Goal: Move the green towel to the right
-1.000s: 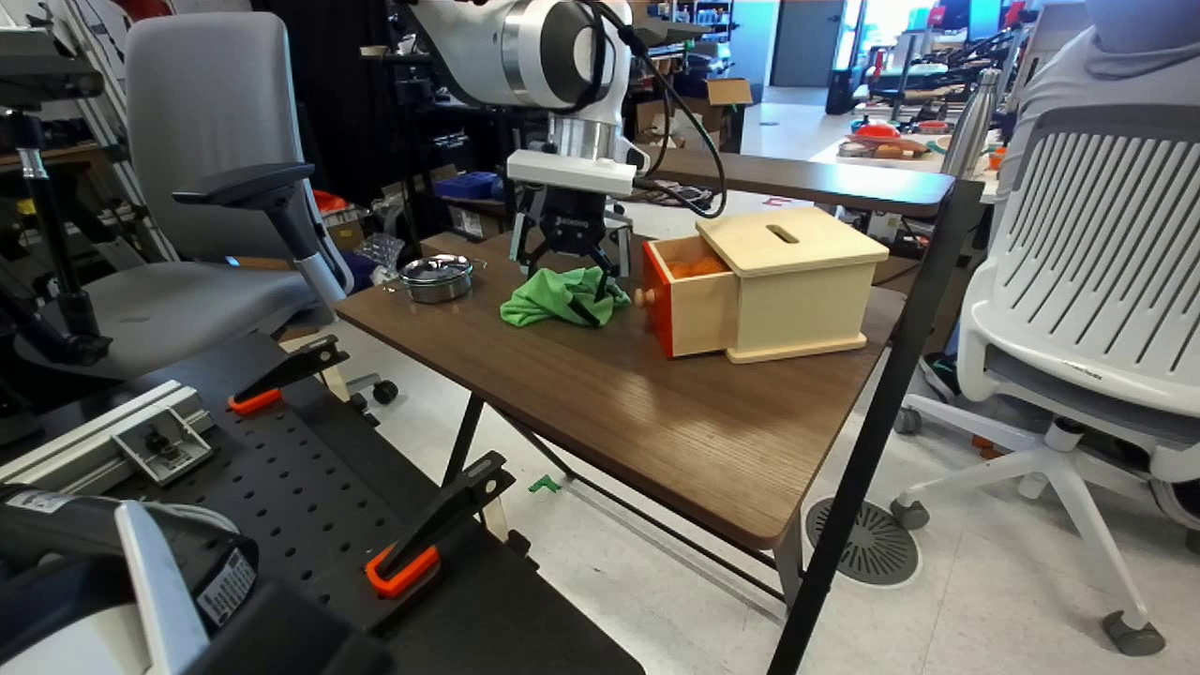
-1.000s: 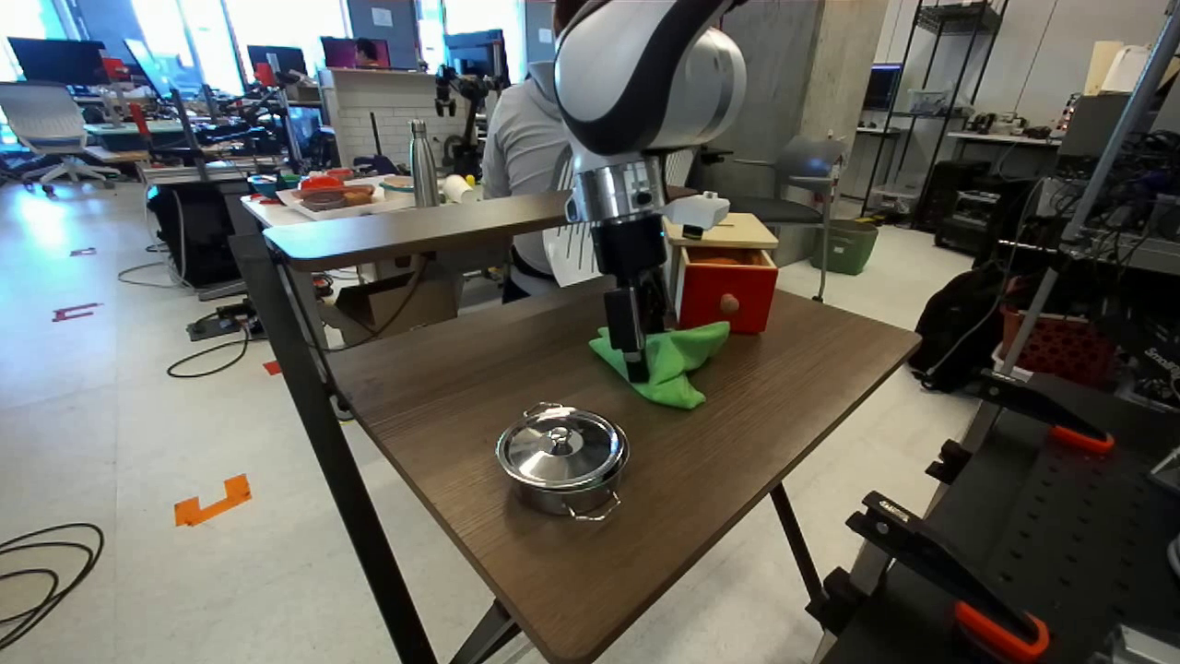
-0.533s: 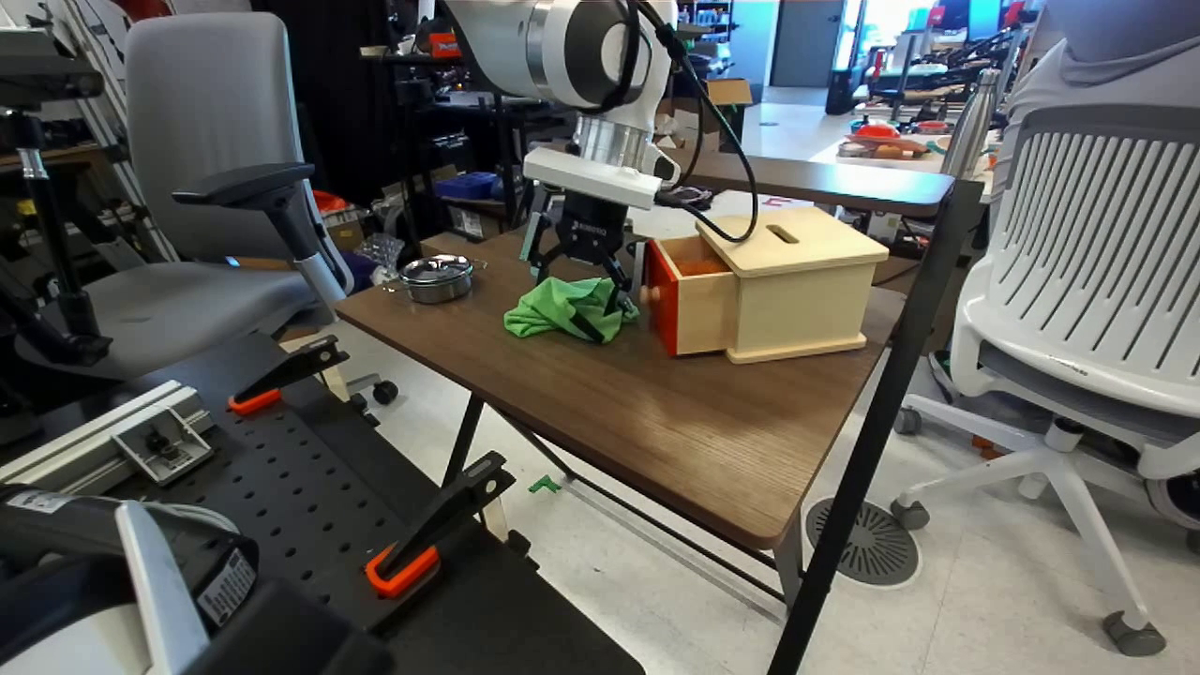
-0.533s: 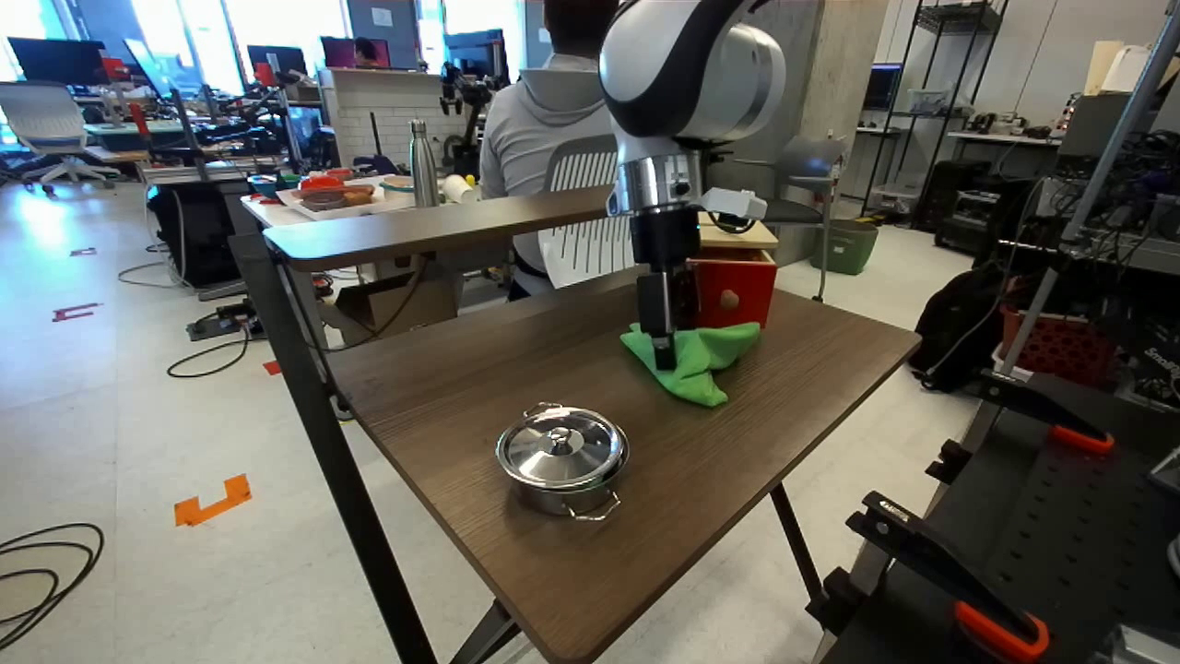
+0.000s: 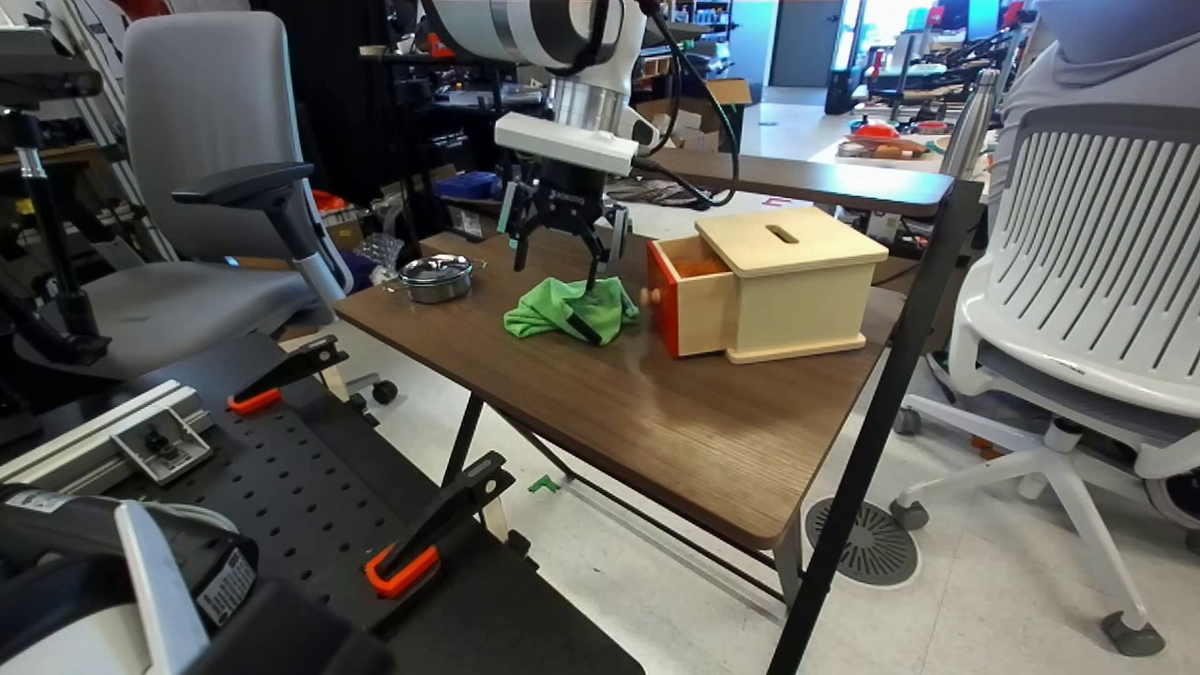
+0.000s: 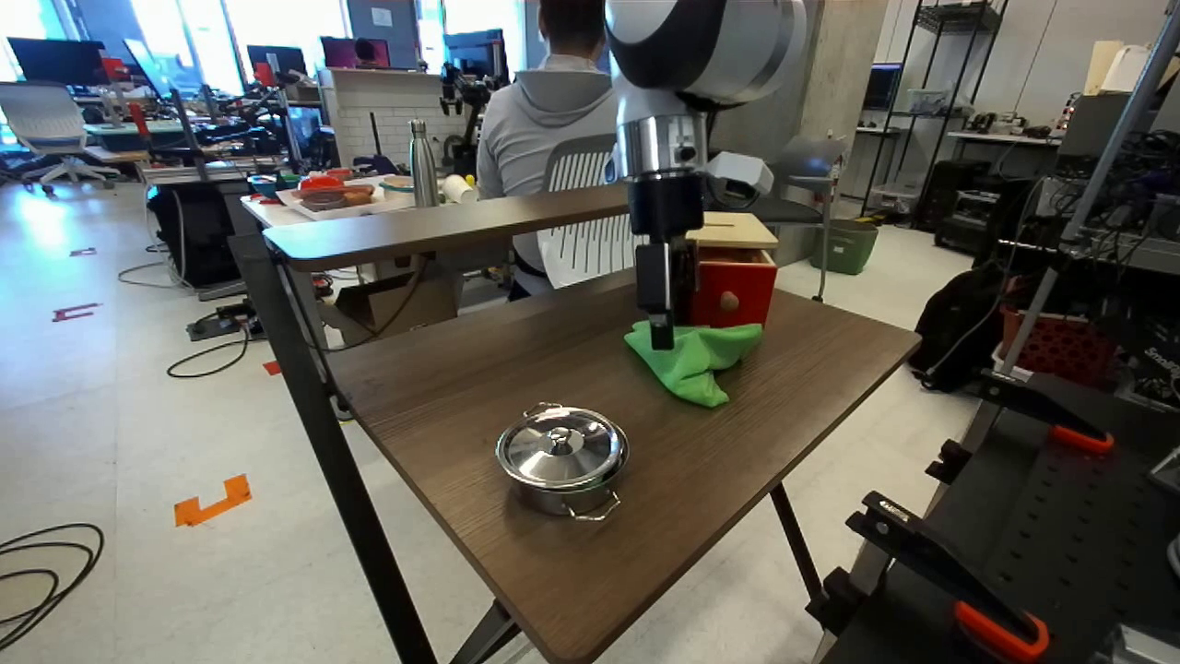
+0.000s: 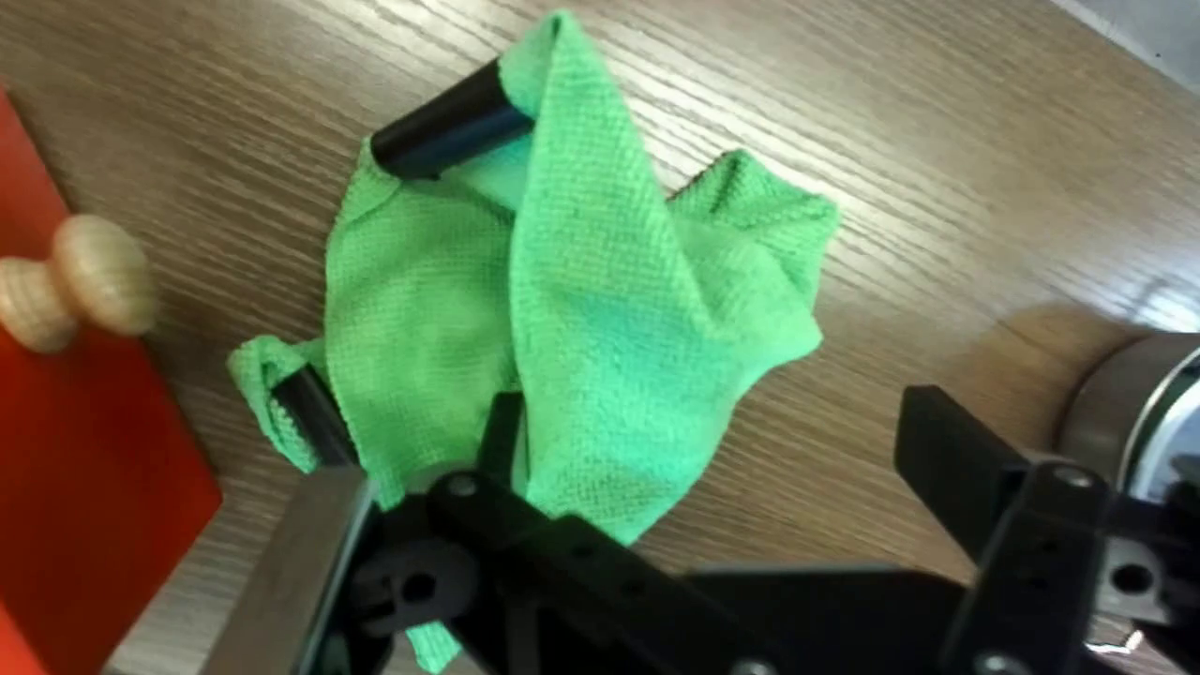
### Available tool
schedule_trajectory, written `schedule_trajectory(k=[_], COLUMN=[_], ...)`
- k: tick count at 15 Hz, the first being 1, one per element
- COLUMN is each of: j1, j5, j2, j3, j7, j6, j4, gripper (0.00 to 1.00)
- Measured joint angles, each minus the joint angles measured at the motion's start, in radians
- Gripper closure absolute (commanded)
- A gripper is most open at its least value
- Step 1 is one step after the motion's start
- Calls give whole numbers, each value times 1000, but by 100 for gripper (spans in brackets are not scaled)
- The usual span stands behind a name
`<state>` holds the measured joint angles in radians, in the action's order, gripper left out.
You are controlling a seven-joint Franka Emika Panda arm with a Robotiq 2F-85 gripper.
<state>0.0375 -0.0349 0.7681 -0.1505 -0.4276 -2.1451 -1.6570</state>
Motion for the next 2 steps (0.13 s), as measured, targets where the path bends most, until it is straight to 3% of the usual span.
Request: schedule_trajectory(k=[2], j1=[0], j5=[0], j2=[-74], j3=[-13], j7=[-1], j6=[-66], j4=[-81], gripper=[0])
